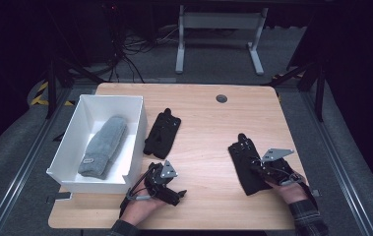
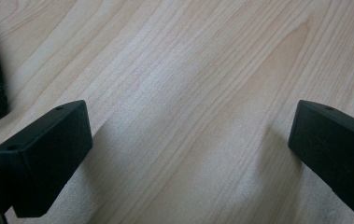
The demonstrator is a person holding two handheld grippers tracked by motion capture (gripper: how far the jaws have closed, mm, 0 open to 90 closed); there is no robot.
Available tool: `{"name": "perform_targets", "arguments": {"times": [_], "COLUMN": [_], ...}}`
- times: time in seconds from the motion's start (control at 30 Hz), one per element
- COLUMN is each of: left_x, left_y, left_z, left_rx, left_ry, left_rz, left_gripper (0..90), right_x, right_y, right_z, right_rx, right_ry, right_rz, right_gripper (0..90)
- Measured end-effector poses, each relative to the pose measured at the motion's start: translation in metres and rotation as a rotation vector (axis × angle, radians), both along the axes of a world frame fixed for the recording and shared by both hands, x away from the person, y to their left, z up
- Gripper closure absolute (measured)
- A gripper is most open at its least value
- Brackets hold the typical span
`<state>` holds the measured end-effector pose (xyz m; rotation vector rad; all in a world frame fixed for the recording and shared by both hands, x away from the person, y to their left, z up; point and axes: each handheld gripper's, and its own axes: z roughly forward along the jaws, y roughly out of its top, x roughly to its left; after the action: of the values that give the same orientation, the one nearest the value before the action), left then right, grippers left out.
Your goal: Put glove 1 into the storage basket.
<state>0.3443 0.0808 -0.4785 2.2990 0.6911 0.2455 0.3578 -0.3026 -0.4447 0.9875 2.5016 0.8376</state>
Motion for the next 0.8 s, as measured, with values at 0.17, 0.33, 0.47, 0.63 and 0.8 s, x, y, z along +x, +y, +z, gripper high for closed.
{"name": "perform_targets", "arguments": {"times": [0.17,0.33,0.47,0.63,0.8], "left_x": [0.000,0.000,0.000,0.000,0.000], "left_y": [0.000,0.000,0.000,0.000,0.000], "left_z": [0.000,0.000,0.000,0.000,0.000], "left_rx": [0.000,0.000,0.000,0.000,-0.002], "left_ry": [0.000,0.000,0.000,0.000,0.001], "left_rz": [0.000,0.000,0.000,0.000,0.002], "left_gripper": [0.1,0.0,0.1,0.1,0.1], "right_x": [-0.009,-0.024,-0.030,-0.044,-0.056], "right_y": [0.006,0.018,0.022,0.028,0.035], "right_z": [0.000,0.000,0.000,0.000,0.000], "right_rx": [0.008,-0.003,-0.005,-0.008,-0.010], "right_ry": [0.006,0.014,0.016,0.022,0.028], "right_rz": [0.023,0.068,0.086,0.123,0.159], "right_gripper": [90.0,90.0,90.0,90.0,90.0]}}
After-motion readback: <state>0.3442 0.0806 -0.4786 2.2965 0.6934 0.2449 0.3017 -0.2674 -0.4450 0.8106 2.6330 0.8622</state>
